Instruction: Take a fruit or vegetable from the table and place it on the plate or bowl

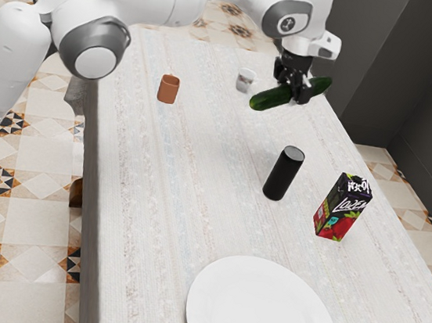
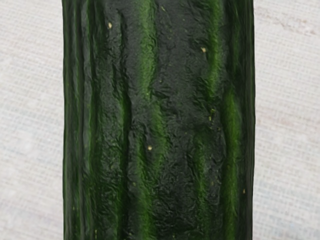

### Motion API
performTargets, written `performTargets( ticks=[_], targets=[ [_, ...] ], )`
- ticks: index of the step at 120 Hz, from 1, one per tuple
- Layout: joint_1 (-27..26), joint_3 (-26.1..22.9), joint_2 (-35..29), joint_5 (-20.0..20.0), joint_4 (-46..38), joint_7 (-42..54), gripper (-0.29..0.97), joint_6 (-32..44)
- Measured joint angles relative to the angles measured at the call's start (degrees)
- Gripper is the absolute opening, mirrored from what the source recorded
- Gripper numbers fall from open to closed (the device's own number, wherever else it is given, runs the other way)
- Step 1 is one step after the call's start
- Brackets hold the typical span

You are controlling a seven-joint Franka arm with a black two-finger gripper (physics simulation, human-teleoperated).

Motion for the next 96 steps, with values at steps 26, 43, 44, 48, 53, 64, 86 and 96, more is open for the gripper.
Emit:
performTargets(
  ticks=[26, 43, 44, 48, 53, 64, 86, 96],
  targets=[
    [0.2, -2.7, -0.3, 1.0, 16.8, 0.3, 0.19, -4.2],
    [-0.4, -14.6, -0.7, 2.0, 19.7, 0.6, 0.18, -6.3],
    [-0.5, -15.4, -0.7, 2.1, 19.8, 0.6, 0.18, -6.4],
    [-0.5, -18.4, -0.8, 2.5, 20.2, 0.7, 0.18, -7.2],
    [-0.6, -22.2, -0.5, 2.9, 20.7, 0.7, 0.18, -8.6],
    [-1.3, -29.1, -0.2, 3.8, 19.8, 0.9, 0.17, -11.4],
    [-1.8, -37.6, -11.7, 4.0, -3.4, 1.2, 0.17, -14.7],
    [-2.2, -42.5, -14.1, 2.8, -8.7, 1.2, 0.17, -14.9]
  ],
)
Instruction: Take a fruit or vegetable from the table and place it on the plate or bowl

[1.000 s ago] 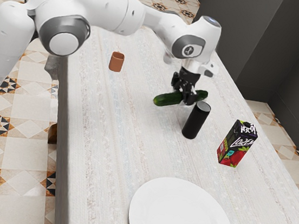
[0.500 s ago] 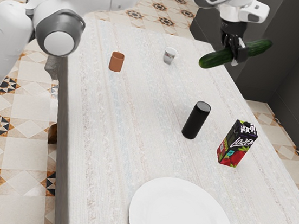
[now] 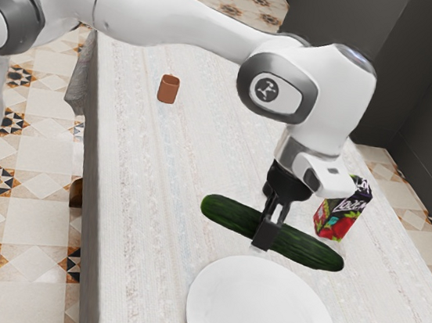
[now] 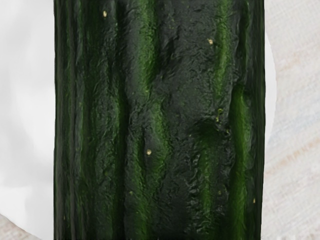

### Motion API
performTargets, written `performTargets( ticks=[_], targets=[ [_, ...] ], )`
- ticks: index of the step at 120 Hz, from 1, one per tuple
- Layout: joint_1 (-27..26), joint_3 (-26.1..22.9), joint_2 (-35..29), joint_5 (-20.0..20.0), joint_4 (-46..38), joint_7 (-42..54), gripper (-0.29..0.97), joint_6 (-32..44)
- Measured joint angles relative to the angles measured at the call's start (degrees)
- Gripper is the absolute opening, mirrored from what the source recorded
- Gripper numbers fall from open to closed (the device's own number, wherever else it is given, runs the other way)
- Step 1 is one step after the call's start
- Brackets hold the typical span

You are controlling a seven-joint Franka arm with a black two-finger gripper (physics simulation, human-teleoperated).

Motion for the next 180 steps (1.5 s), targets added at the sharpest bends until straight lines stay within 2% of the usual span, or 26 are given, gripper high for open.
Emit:
performTargets(
  ticks=[19, 37, 54, 70, 81, 94, 122, 164, 180],
  targets=[
    [-7.0, -2.4, 0.0, -1.7, -2.3, -1.0, 0.16, 0.9],
    [-6.8, -2.3, -5.9, -5.7, -10.1, -1.9, 0.16, 1.4],
    [-7.1, -1.8, -11.9, -7.8, -16.4, -2.8, 0.15, 1.9],
    [-6.6, 3.2, -15.5, -8.6, -20.7, -3.1, 0.15, 2.2],
    [-5.4, 7.9, -15.8, -8.2, -21.5, -2.8, 0.15, 2.3],
    [-5.1, 9.7, -15.4, -7.5, -21.6, -2.2, 0.15, 2.4],
    [-6.1, 9.2, -14.2, -7.2, -21.5, -1.2, 0.15, 2.7],
    [-5.2, 11.0, -16.2, -7.2, -23.0, 0.1, 0.14, 3.0],
    [-6.0, 7.5, -14.9, -7.1, -22.6, 0.1, 0.14, 4.1]
  ],
)
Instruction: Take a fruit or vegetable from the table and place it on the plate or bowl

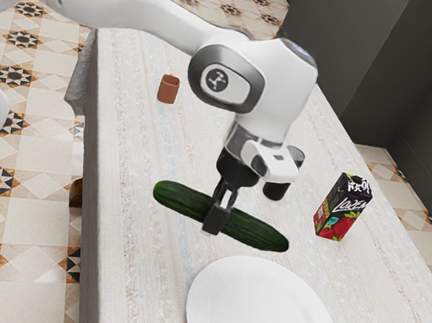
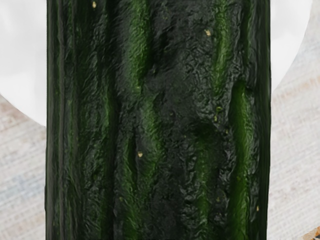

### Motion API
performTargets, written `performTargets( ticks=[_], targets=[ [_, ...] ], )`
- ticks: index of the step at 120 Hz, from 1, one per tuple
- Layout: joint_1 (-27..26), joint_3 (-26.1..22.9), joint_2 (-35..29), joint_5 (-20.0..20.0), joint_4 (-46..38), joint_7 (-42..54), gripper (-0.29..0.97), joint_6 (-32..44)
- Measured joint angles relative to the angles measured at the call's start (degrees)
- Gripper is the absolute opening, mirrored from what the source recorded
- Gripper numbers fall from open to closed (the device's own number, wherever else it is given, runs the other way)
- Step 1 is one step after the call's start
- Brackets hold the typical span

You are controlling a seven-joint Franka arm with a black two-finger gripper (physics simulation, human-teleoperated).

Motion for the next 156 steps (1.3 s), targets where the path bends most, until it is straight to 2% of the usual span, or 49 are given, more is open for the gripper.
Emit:
performTargets(
  ticks=[19, 45, 79, 126, 129, 142, 156],
  targets=[
    [-1.4, -2.5, 1.5, 0.2, 1.2, -0.3, 0.14, 0.8],
    [-2.7, -2.9, 10.2, 2.8, 9.7, 0.6, 0.14, 1.4],
    [2.3, -0.6, 11.7, 4.5, 10.2, 2.8, 0.14, 2.2],
    [0.8, -1.3, 14.0, 5.2, 13.5, 4.5, 0.14, 2.5],
    [0.7, -1.3, 14.0, 5.2, 13.5, 4.6, 0.17, 2.5],
    [0.6, -1.4, 13.9, 5.1, 13.5, 4.9, 0.44, 2.1],
    [0.5, -1.4, 13.8, 5.2, 13.5, 5.3, 0.57, 1.8]
  ],
)
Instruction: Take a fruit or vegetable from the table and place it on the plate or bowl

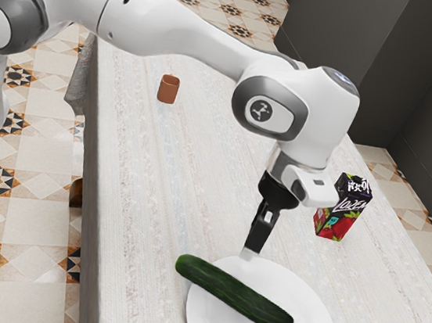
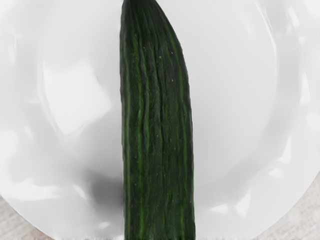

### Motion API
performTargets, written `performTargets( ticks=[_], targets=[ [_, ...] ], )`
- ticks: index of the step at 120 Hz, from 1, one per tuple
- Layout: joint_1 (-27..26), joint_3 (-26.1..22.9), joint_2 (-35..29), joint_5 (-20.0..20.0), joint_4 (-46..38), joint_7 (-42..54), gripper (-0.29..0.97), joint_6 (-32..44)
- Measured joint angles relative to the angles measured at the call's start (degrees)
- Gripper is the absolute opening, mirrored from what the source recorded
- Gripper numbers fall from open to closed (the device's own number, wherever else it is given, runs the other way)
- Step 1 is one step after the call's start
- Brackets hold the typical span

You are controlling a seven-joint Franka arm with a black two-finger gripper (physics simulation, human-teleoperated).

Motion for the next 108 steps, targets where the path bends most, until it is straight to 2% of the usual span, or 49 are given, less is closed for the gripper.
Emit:
performTargets(
  ticks=[24, 35, 43, 50, 56, 66, 72, 108],
  targets=[
    [0.0, 0.0, -0.4, 0.0, 0.1, 0.4, 0.65, -0.9],
    [0.3, 0.7, -0.5, 0.0, 2.9, 0.5, 0.66, -2.5],
    [2.0, 1.3, 0.3, -0.5, 7.6, 0.5, 0.67, -4.4],
    [5.7, 1.7, 2.2, -1.0, 11.1, 0.5, 0.67, -4.4],
    [9.4, 3.4, 4.1, -1.3, 13.3, 0.6, 0.67, -4.3],
    [12.1, 10.2, 5.7, -1.5, 15.3, 0.6, 0.68, -4.0],
    [13.0, 12.4, 6.4, -1.5, 15.8, 0.6, 0.68, -3.9],
    [13.8, 13.8, 8.0, -1.7, 16.3, 0.6, 0.68, -3.0]
  ],
)
